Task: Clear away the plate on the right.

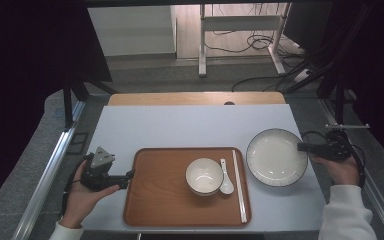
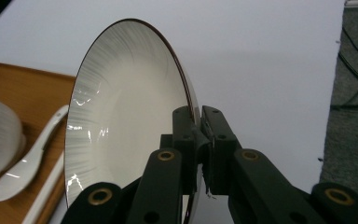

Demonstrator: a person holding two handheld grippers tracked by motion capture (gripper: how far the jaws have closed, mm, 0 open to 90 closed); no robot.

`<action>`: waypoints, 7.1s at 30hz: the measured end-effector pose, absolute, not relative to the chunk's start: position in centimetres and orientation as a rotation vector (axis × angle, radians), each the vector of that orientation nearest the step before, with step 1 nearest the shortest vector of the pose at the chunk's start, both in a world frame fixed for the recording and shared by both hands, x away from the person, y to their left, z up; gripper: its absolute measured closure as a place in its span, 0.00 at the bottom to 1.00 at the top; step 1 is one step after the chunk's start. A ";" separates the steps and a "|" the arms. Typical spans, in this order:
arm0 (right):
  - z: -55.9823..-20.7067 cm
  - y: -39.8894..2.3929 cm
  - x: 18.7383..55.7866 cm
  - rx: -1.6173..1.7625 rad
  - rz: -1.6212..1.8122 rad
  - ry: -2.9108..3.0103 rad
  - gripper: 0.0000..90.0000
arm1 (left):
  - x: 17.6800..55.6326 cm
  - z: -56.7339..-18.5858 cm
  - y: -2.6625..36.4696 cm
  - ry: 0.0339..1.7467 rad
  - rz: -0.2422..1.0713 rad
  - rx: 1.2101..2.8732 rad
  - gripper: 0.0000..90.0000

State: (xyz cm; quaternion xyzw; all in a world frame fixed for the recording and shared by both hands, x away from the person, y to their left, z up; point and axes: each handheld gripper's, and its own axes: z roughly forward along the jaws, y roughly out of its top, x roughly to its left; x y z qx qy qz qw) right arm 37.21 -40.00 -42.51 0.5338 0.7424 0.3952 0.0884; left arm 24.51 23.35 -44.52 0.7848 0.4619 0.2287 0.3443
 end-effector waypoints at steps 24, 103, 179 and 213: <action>-37.0 -35.1 34.9 1.275 1.438 2.232 0.95 | 24.5 -43.2 22.3 1.170 0.547 1.985 0.16; -36.5 -19.0 34.5 0.770 1.495 2.517 0.73 | 32.3 -37.6 14.3 0.944 0.024 1.913 0.93; -37.7 -25.7 34.7 0.983 1.329 2.489 0.38 | 30.0 -46.4 26.8 1.240 -0.028 1.898 0.92; -38.2 -26.0 35.0 1.008 1.277 2.478 0.36 | 32.8 -50.6 25.3 1.302 -0.095 1.983 0.89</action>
